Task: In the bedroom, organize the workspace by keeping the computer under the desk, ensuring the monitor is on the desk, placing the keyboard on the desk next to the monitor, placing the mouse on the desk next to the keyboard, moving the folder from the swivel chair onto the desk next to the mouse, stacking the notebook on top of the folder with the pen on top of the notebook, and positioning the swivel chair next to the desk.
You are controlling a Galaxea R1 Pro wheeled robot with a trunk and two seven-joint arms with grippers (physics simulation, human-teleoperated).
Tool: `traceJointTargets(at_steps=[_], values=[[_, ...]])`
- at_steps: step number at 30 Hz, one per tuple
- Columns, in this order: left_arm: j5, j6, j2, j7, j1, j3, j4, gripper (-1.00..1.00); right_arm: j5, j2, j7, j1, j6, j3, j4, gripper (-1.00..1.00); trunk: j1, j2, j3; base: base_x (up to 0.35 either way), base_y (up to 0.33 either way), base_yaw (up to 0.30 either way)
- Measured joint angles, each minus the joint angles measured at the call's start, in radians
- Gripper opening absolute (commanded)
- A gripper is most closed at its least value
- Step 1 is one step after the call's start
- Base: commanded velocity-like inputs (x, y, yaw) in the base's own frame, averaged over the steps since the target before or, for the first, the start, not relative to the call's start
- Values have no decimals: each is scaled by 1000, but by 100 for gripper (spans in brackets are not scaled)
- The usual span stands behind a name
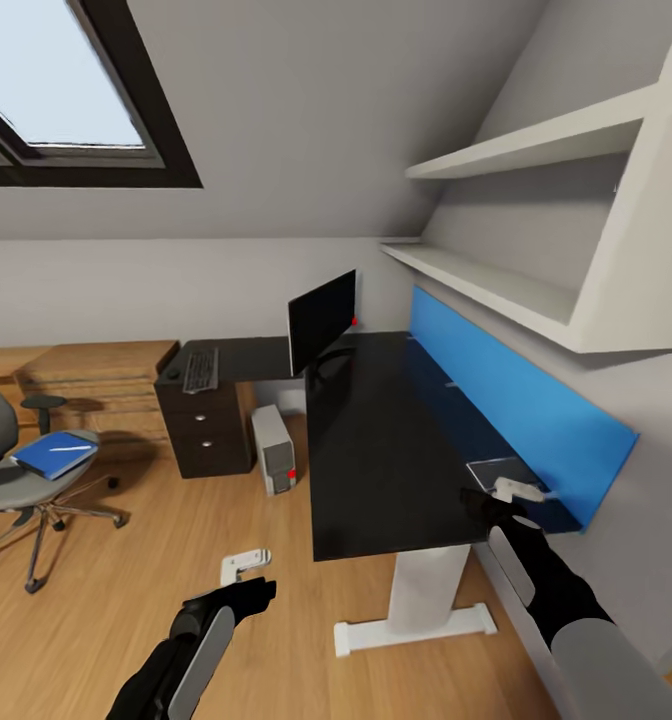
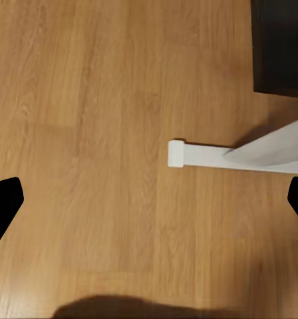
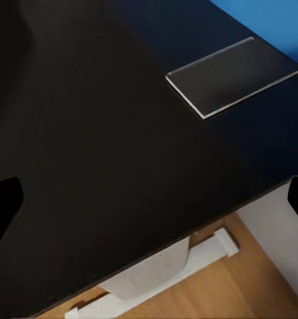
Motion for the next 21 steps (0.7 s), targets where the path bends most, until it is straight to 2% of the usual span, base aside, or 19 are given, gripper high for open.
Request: traceJointTargets(at_steps=[10, 15, 21], values=[[0, -2, 2, 0, 0, 1, -1, 100, 1, -2, 0, 0, -5, 0, 3, 100, 0, 0, 0, 321, -31, 0], [0, -2, 2, 0, 0, 2, -1, 100, 0, -23, 2, 0, -6, 0, 7, 100, 0, 0, 0, 320, -109, 0], [0, -3, 3, 0, 0, 4, -2, 100, 2, -34, 3, 0, -6, 1, 16, 100, 0, 0, 0, 321, -124, 0]])
